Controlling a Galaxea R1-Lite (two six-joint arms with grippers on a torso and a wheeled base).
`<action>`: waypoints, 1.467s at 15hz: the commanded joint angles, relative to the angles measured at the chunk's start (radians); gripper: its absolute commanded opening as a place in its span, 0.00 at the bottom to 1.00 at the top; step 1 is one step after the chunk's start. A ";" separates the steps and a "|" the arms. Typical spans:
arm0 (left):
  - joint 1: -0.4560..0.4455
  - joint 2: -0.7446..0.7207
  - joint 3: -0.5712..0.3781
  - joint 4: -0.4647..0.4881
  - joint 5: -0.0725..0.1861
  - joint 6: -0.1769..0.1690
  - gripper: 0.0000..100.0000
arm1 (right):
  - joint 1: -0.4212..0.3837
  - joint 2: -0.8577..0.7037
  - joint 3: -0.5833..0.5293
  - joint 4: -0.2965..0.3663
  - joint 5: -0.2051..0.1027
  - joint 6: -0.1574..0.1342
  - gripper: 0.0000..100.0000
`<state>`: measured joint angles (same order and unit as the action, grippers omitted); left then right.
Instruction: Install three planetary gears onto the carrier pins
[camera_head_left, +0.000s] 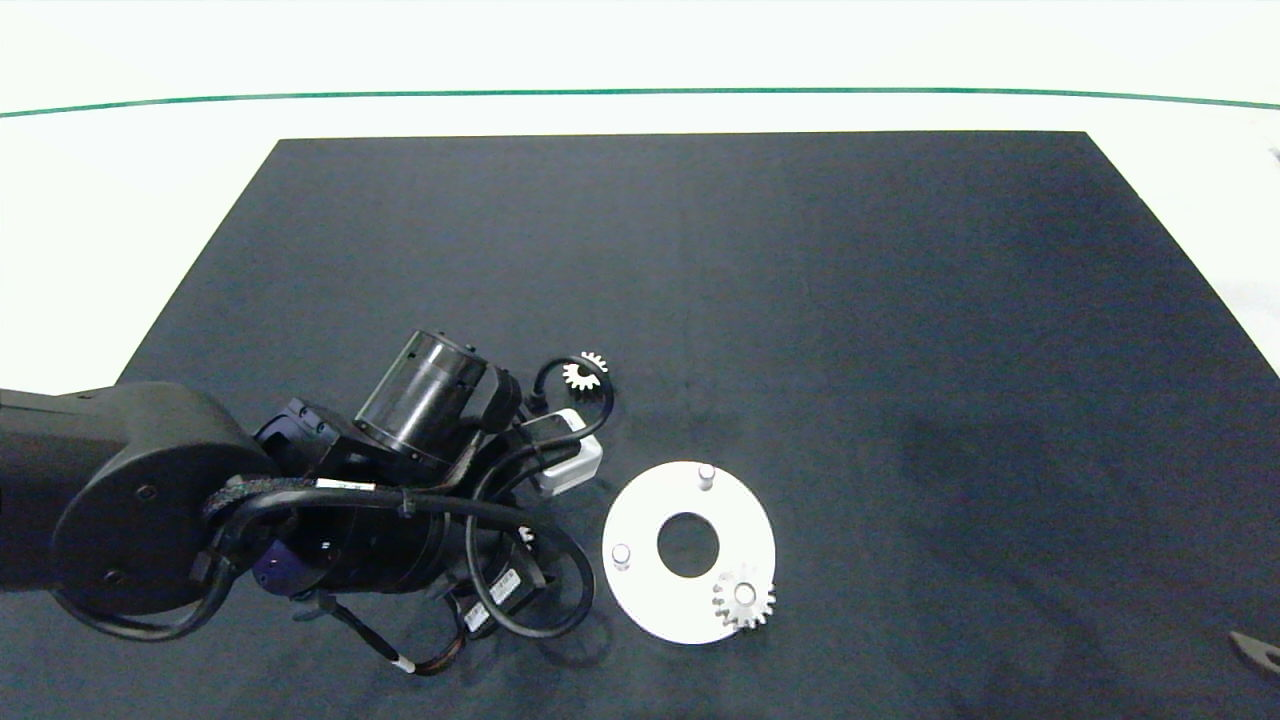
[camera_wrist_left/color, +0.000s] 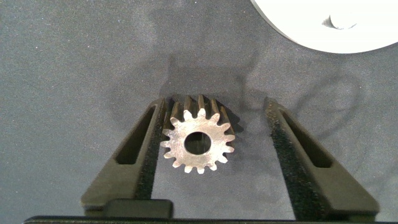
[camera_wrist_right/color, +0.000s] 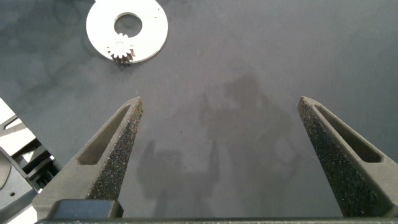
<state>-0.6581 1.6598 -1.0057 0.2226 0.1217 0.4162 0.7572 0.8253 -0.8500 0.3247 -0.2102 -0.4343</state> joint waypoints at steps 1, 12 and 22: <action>0.000 -0.002 -0.001 0.001 0.001 0.003 0.56 | 0.001 0.000 0.000 0.002 -0.001 -0.003 1.00; 0.009 -0.008 0.013 -0.009 0.004 -0.008 0.33 | 0.002 -0.005 0.002 0.002 -0.001 -0.004 1.00; 0.000 -0.035 -0.060 -0.017 0.006 -0.008 0.16 | 0.002 -0.006 0.002 0.002 -0.001 -0.004 1.00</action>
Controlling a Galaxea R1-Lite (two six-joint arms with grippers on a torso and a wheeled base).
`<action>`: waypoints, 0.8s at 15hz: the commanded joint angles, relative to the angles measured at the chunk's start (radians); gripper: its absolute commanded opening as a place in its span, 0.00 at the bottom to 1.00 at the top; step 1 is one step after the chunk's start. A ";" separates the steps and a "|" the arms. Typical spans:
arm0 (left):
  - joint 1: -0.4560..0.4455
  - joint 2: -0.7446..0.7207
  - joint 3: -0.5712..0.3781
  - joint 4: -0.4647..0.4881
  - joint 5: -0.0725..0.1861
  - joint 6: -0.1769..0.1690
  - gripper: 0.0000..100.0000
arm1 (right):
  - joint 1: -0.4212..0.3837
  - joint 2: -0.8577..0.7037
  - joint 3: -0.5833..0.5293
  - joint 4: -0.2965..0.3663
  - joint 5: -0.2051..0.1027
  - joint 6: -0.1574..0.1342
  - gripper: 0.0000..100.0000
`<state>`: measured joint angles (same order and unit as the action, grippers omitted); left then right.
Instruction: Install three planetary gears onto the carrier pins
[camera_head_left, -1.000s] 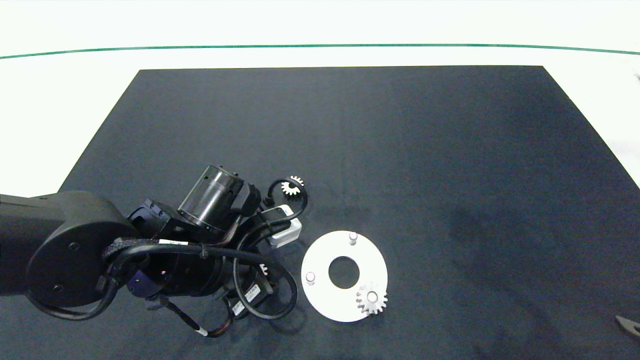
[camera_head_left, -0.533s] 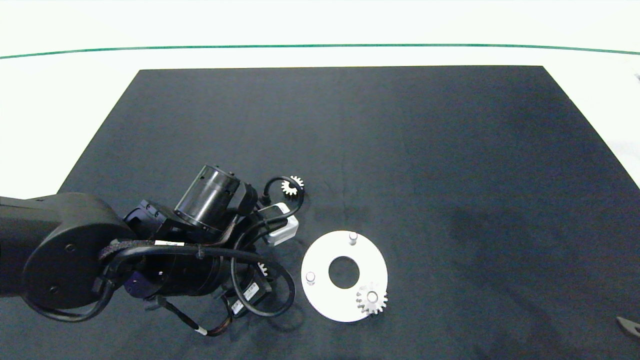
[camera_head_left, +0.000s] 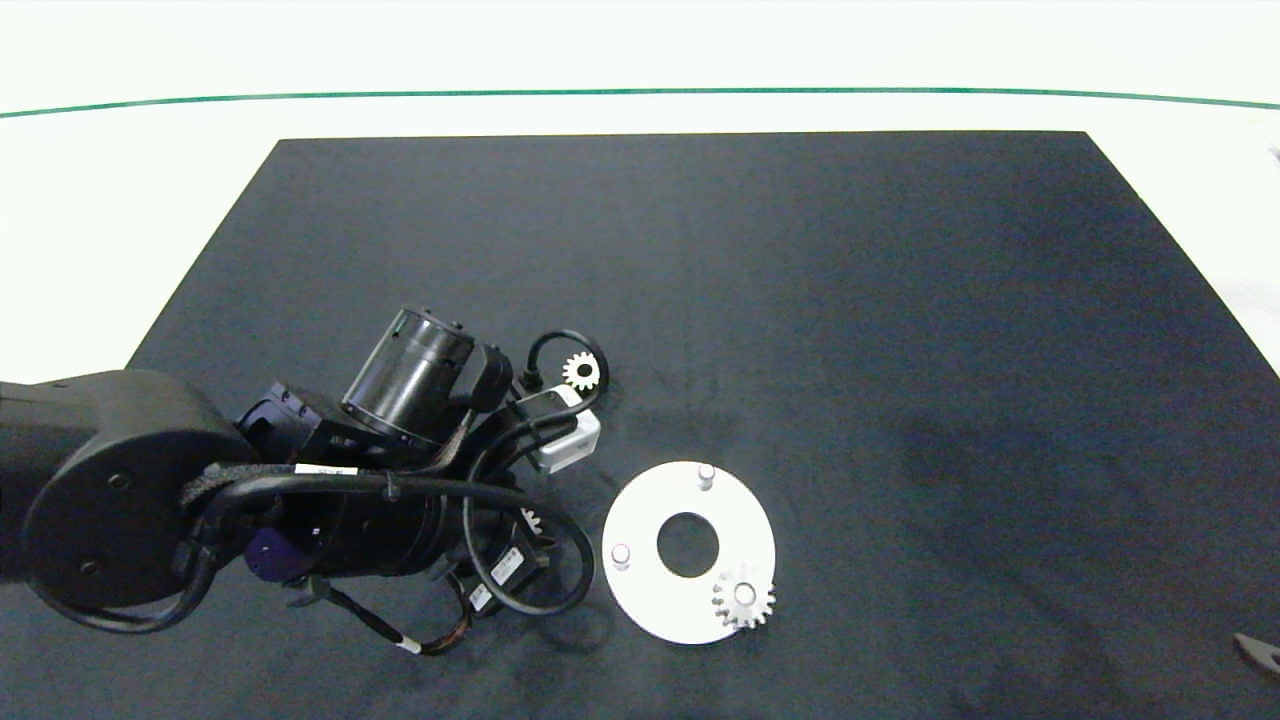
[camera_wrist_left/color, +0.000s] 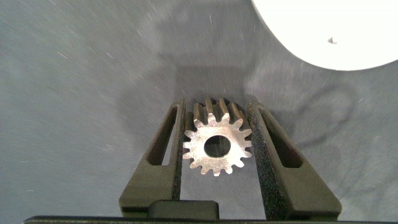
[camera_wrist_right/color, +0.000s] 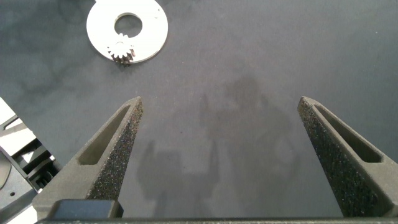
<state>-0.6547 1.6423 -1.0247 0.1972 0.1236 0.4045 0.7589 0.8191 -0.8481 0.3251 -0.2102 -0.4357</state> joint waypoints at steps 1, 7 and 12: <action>-0.005 -0.019 -0.054 0.022 0.004 0.004 0.16 | 0.000 0.000 0.000 0.002 -0.001 -0.001 1.00; -0.085 -0.038 -0.229 0.268 0.007 0.002 0.16 | 0.000 -0.021 -0.002 0.002 -0.001 -0.017 1.00; -0.195 0.020 -0.318 0.326 0.034 -0.023 0.16 | -0.001 -0.018 -0.006 0.000 -0.001 -0.020 1.00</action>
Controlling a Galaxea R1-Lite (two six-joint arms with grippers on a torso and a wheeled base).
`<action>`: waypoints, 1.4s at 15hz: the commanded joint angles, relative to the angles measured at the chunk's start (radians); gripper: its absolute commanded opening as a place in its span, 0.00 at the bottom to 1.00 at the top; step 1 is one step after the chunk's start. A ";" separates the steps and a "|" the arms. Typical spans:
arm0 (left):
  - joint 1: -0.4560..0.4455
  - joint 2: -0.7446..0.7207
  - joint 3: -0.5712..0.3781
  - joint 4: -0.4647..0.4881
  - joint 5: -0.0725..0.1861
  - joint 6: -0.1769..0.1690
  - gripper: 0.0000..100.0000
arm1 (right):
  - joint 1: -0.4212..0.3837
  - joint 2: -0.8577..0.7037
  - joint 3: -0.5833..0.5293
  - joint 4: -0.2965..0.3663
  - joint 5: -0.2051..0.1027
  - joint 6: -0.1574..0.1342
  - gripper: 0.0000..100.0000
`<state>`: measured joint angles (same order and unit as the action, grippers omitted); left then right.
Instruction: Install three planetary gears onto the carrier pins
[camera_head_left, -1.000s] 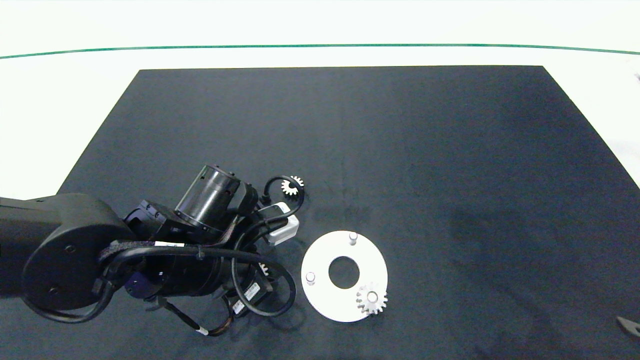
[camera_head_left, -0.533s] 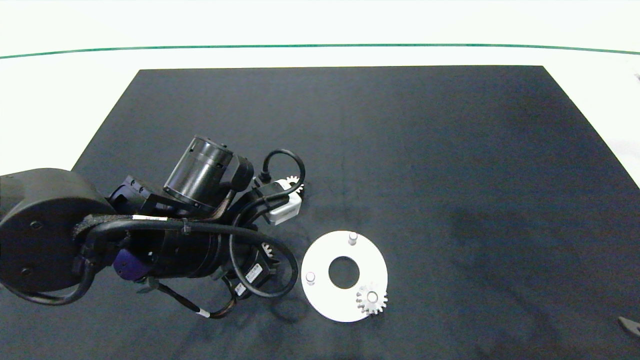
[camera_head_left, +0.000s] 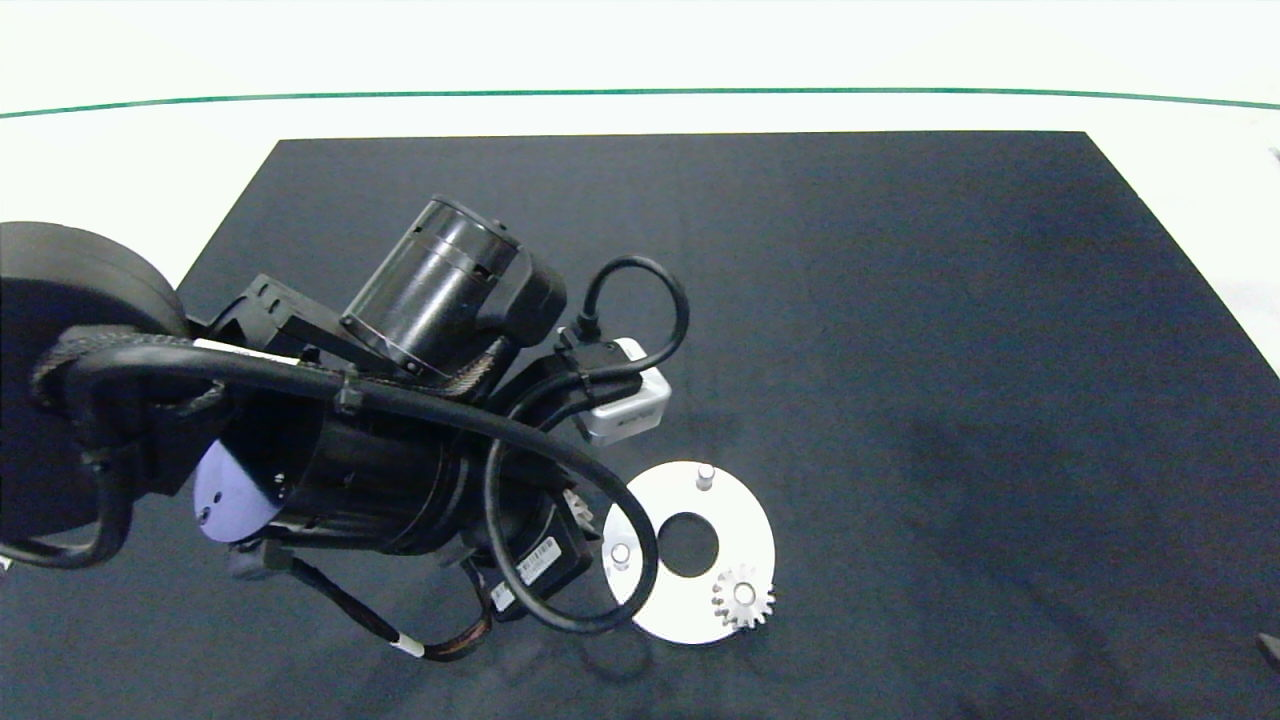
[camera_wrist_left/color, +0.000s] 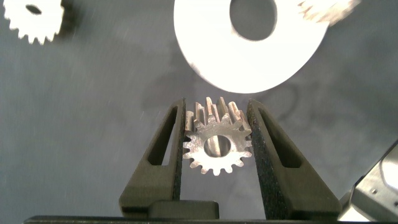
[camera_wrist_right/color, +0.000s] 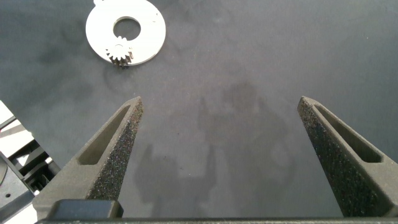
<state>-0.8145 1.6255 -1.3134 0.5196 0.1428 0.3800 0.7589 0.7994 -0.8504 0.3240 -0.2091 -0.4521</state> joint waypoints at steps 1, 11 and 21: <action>-0.043 0.063 -0.033 0.000 0.051 0.002 0.16 | -0.001 0.000 -0.006 0.001 -0.001 -0.005 1.00; -0.065 0.125 -0.072 0.011 0.110 -0.030 0.16 | 0.000 -0.003 -0.002 0.001 0.001 -0.005 1.00; -0.089 0.174 -0.073 0.017 0.110 -0.067 0.16 | 0.000 -0.006 -0.002 0.001 0.001 -0.005 1.00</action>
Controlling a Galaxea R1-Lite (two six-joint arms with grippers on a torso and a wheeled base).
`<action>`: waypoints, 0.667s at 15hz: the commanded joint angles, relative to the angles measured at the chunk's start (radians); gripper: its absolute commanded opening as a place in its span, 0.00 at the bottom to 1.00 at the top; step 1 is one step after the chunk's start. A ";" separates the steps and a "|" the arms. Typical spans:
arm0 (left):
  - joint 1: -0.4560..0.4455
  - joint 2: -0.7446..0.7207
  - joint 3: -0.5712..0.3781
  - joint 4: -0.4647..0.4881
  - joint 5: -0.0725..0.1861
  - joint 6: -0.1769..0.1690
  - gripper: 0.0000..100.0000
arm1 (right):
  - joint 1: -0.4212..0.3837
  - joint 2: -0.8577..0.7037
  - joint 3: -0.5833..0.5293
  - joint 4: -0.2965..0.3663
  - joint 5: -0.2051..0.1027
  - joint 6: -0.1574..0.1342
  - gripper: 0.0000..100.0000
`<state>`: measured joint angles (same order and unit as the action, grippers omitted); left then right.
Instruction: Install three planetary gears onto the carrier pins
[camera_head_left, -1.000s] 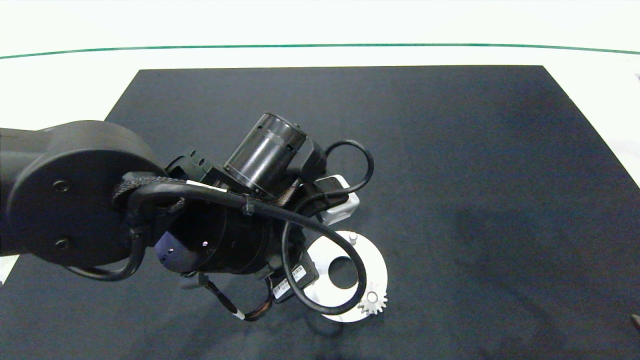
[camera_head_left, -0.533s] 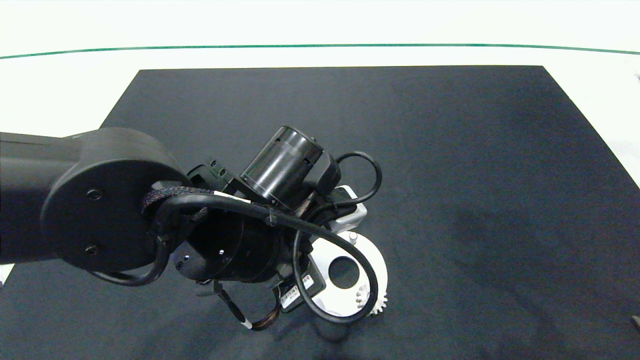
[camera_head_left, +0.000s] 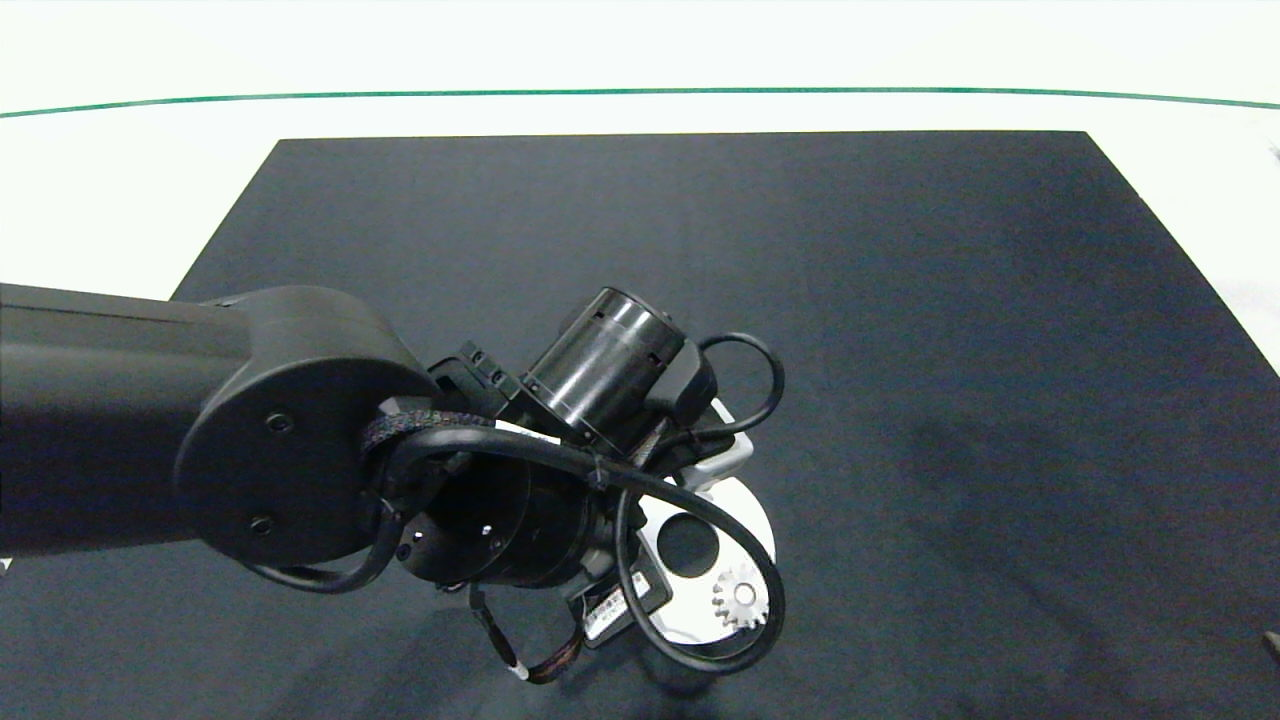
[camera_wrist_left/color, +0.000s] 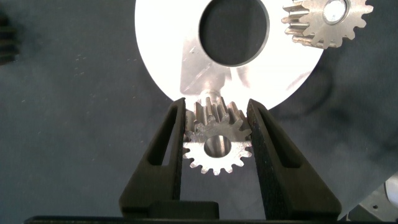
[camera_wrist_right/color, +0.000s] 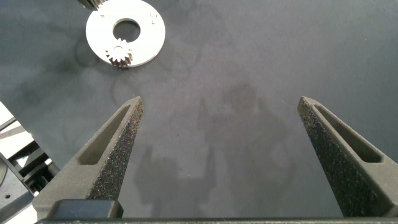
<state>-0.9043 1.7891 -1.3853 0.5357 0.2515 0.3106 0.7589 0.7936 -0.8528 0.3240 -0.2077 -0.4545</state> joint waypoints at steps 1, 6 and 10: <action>0.001 0.012 -0.008 0.001 0.002 0.002 0.16 | 0.000 -0.001 0.000 0.001 -0.001 -0.003 1.00; 0.001 0.021 -0.023 0.001 0.002 0.005 0.16 | 0.000 -0.001 0.000 0.001 -0.001 -0.003 1.00; 0.001 0.027 -0.034 0.001 0.002 0.005 0.16 | 0.000 -0.002 0.001 0.003 -0.001 -0.003 1.00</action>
<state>-0.9023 1.8121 -1.4177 0.5338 0.2511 0.3149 0.7589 0.7921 -0.8515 0.3240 -0.2072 -0.4540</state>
